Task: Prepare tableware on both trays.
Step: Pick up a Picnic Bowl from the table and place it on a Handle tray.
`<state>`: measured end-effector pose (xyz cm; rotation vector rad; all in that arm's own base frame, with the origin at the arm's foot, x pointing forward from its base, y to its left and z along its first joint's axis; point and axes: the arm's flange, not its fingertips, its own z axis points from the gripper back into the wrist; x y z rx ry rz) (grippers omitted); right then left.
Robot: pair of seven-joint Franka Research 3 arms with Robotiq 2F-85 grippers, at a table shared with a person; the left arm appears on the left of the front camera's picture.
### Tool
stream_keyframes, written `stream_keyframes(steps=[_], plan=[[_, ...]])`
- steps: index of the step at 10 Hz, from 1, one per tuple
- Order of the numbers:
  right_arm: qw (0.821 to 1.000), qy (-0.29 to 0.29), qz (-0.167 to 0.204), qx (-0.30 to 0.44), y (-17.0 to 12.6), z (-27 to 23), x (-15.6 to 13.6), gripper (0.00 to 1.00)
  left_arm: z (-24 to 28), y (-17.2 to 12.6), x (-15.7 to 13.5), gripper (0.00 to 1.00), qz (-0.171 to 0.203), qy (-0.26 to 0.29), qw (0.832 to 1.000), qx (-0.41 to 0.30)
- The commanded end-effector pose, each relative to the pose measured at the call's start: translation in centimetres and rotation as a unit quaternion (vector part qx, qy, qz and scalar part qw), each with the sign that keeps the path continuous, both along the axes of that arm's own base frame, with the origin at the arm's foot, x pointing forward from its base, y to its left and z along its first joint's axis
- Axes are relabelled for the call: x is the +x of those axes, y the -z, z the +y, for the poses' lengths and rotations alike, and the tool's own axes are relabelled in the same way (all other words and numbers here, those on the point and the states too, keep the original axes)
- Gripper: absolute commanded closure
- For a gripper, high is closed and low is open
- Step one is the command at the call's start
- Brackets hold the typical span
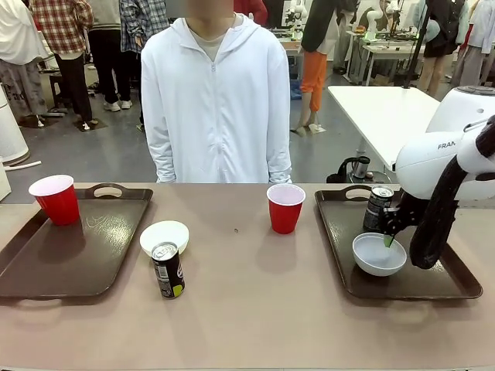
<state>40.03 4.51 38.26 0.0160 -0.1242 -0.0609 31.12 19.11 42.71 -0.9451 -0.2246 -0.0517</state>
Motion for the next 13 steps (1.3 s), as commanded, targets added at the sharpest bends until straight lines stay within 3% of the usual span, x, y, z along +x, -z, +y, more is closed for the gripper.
stream_keyframes(steps=[1, 4, 6, 7, 13], plan=[[1.000, -0.016, -0.009, 0.020, -2.9, 0.1, -4.0, 0.31, 0.1, -0.1, 0.0, 0.00, -0.004, 0.000, 1.000, -0.007], [1.000, -0.020, -0.019, 0.009, -9.0, 0.6, -8.4, 0.02, 0.1, -0.1, 0.0, 0.00, -0.004, 0.000, 1.000, -0.007], [1.000, 0.004, 0.002, -0.010, -9.7, 0.4, -7.2, 0.00, 0.1, -0.1, 0.0, 0.00, -0.004, 0.000, 1.000, -0.007], [1.000, -0.020, -0.021, 0.001, -10.7, 0.8, -7.0, 0.00, 0.1, -0.1, 0.0, 0.00, -0.004, 0.000, 1.000, -0.007], [1.000, -0.020, -0.021, 0.001, -10.7, 0.8, -7.0, 0.00, 0.1, -0.1, 0.0, 0.00, -0.004, 0.000, 1.000, -0.007]])
